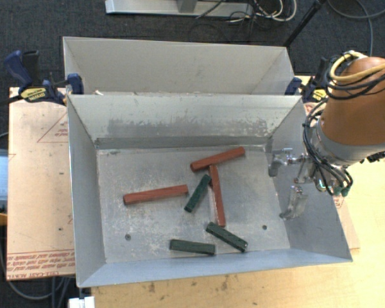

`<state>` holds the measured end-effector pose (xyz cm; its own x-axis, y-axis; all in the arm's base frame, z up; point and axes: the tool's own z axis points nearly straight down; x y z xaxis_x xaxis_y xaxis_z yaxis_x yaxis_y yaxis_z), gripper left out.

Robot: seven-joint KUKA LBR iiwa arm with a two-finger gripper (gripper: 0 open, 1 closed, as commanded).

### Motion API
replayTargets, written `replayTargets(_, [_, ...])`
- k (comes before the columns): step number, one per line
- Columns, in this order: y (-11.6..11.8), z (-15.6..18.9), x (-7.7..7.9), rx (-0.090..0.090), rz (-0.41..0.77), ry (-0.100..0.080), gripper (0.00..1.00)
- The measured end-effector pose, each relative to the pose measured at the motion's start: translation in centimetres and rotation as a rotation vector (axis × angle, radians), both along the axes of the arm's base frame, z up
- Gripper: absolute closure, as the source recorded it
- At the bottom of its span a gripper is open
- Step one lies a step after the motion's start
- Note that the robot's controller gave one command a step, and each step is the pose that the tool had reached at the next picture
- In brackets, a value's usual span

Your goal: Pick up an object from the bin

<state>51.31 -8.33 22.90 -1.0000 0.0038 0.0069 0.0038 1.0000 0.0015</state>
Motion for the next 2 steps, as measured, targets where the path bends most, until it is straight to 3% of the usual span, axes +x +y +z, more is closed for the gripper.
replayTargets(1, [6.6, -16.2, -2.5, -0.001, -0.316, -0.003, 0.00])
replayTargets(2, [10.5, -12.8, -2.5, 0.001, -0.335, -0.010, 0.00])
